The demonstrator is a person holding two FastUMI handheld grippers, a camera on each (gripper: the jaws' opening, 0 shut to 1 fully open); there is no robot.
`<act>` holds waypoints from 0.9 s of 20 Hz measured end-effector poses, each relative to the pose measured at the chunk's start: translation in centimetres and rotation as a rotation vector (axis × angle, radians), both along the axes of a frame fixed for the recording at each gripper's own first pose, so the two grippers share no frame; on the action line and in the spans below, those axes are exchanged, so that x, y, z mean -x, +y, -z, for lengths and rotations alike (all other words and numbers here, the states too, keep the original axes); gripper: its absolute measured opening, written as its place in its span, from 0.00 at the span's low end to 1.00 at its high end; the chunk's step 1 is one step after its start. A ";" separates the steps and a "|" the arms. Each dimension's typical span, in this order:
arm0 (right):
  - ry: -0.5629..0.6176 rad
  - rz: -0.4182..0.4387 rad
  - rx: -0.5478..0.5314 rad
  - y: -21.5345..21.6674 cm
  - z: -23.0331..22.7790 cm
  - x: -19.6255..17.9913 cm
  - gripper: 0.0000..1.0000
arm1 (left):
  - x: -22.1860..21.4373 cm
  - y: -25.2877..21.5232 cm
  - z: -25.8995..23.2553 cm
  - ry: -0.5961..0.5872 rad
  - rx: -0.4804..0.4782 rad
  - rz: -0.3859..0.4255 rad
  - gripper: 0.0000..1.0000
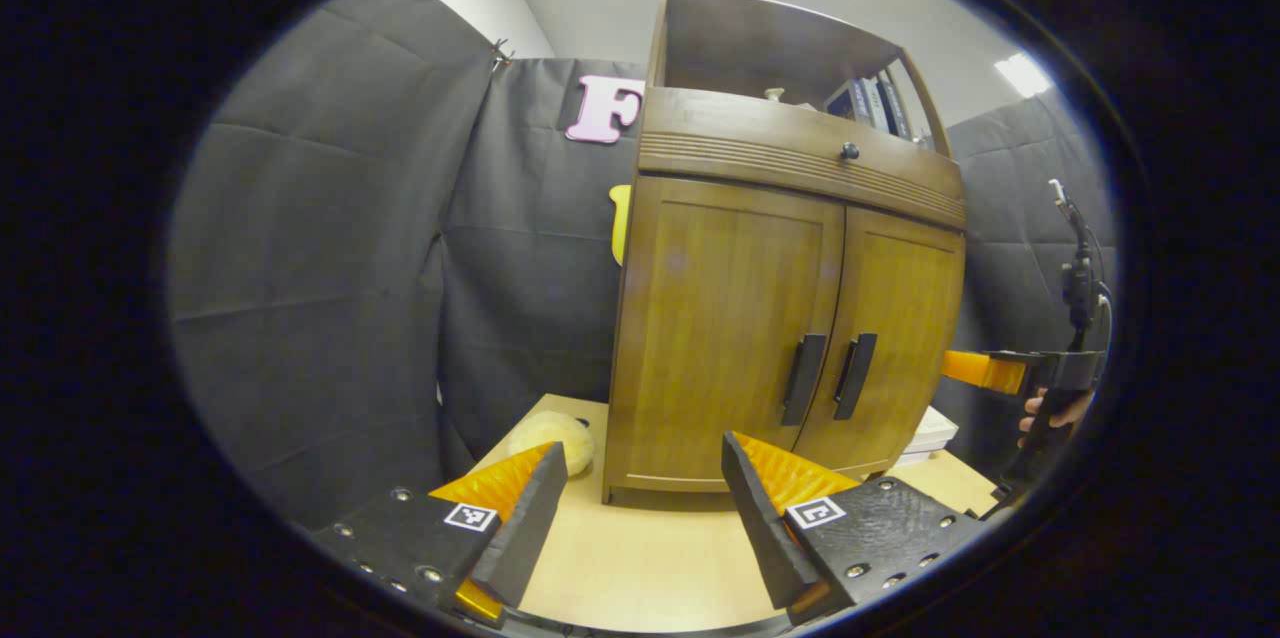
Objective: Open the right door of the double-door shoe cabinet with the right hand, and open the left door with the left hand.
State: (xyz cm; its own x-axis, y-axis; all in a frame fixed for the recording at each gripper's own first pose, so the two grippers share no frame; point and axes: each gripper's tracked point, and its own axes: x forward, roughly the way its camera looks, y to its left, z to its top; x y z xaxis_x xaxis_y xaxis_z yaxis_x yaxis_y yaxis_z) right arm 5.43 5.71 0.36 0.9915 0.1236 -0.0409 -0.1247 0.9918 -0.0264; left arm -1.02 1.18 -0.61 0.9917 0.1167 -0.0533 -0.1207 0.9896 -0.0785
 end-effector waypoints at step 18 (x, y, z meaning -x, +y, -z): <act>0.029 0.018 -0.016 5.4 3.0 -12.7 0.93 | 0.5 1.1 1.8 0.101 0.021 -0.075 0.89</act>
